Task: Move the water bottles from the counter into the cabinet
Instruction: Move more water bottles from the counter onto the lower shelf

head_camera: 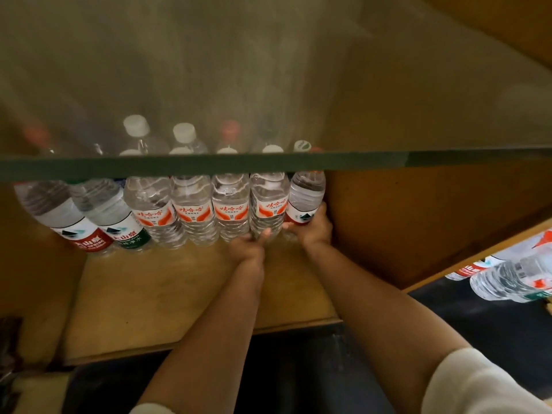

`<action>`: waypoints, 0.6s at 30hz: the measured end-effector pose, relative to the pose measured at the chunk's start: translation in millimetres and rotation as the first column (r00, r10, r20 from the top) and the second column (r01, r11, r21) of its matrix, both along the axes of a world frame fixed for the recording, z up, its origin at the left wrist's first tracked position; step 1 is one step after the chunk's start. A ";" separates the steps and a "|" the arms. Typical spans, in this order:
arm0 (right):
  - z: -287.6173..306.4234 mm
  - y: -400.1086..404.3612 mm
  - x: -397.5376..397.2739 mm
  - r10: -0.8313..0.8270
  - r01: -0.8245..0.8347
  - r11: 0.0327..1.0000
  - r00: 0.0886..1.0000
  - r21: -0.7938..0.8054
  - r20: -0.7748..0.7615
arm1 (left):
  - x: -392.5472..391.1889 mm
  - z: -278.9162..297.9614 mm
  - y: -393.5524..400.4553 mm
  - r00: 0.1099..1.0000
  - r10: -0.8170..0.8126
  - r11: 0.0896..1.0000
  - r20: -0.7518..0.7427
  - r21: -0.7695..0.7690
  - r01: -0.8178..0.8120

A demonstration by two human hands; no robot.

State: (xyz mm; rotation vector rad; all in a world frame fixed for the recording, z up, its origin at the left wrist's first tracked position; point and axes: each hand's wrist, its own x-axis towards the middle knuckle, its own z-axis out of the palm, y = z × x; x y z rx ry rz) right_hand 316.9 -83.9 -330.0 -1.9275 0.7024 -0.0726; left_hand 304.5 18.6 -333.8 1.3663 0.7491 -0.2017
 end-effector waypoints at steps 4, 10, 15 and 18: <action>5.2 -4.4 6.0 0.034 -0.033 0.999 0.998 0.013 -0.057 | 0.6 -1.9 2.9 1.000 -0.002 1.000 -0.006 -0.003 0.002; 3.3 -1.9 0.3 -0.008 0.012 0.999 0.994 0.037 -0.111 | 0.2 -10.5 4.1 1.000 0.002 0.998 0.019 0.070 -0.004; 2.5 0.1 -9.6 -0.001 0.000 1.000 0.998 -0.020 -0.064 | -2.3 -12.0 0.0 0.995 0.096 0.995 -0.014 -0.037 -0.097; 3.3 1.9 -10.9 0.007 -0.008 0.999 0.999 -0.043 -0.039 | 0.0 -13.4 0.2 0.997 0.071 0.996 -0.017 -0.061 -0.072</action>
